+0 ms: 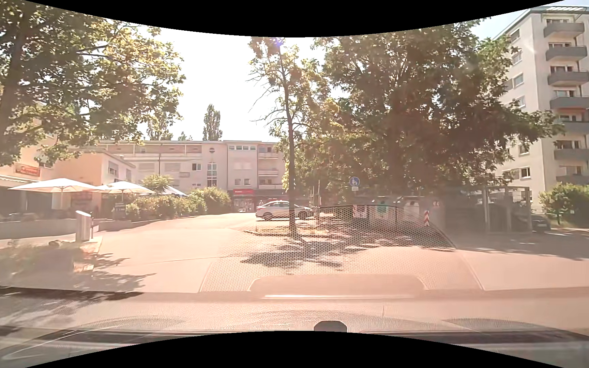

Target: Follow the waypoints while adhering to traffic rules and regulations

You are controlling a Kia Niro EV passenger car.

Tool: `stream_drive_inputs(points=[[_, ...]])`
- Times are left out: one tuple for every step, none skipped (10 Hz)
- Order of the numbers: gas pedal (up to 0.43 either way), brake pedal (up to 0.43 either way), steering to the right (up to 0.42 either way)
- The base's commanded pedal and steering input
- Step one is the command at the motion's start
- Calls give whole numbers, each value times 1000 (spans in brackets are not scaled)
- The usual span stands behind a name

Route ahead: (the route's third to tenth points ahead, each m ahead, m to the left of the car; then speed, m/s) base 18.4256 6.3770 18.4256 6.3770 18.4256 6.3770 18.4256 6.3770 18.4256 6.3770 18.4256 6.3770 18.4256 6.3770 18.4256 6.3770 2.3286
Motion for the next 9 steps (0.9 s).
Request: stream_drive_inputs(points=[[28, 0, -12], [59, 0, -26], [59, 0, -40], [59, 0, -53], [59, 0, -70], [67, 0, -85], [79, 0, -99], [79, 0, -113], [79, 0, -130]])
